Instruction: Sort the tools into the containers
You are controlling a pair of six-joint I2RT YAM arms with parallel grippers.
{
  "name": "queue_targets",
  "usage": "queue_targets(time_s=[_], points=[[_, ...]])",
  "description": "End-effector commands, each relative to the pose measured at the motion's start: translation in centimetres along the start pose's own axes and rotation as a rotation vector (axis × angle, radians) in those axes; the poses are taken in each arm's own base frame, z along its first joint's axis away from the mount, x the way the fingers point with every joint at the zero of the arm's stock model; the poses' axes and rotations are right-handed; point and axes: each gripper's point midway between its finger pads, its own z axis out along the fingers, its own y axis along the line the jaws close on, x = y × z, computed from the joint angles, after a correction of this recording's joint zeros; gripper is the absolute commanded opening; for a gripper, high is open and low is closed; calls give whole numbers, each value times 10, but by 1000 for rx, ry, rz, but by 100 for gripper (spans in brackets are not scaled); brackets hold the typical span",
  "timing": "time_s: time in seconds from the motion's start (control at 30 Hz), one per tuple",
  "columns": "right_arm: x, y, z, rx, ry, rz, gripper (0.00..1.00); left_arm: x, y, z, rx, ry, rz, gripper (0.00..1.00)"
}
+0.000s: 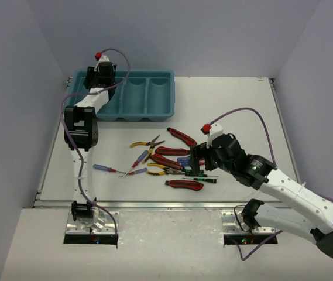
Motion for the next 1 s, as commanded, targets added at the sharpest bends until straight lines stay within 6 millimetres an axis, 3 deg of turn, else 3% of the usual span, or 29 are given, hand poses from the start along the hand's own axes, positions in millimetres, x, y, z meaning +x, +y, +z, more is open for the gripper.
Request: queue_targets(time_s=[0.0, 0.07, 0.17, 0.23, 0.33, 0.43, 0.57, 0.67, 0.77, 0.83, 0.97], points=[[-26, 10, 0, -31, -57, 3, 99, -50, 35, -8, -48, -54, -168, 62], [-32, 18, 4, -62, -58, -2, 99, -73, 60, -23, -75, -51, -247, 74], [-37, 37, 14, -143, -31, -42, 99, -113, 100, -71, -27, -69, -387, 97], [-40, 52, 22, -210, 3, -73, 99, -134, 117, -114, 111, -68, -588, 100], [-39, 100, 51, -354, 109, -174, 99, -140, 130, -186, 421, -40, -809, 100], [-37, 131, 91, -341, 192, -333, 99, -114, 163, -256, 566, -82, -971, 100], [-42, 174, 127, -374, 205, -446, 99, -68, 213, -316, 590, -187, -1079, 100], [-39, 183, 157, -354, 237, -468, 99, -44, 238, -339, 574, -230, -1082, 100], [-38, 174, 194, -182, 267, -345, 99, -19, 259, -360, 543, -264, -1050, 100], [-50, 174, 206, -80, 243, -202, 99, -5, 254, -366, 548, -266, -1026, 100], [-46, 168, 216, 33, 229, 7, 99, 15, 238, -368, 583, -246, -996, 100]])
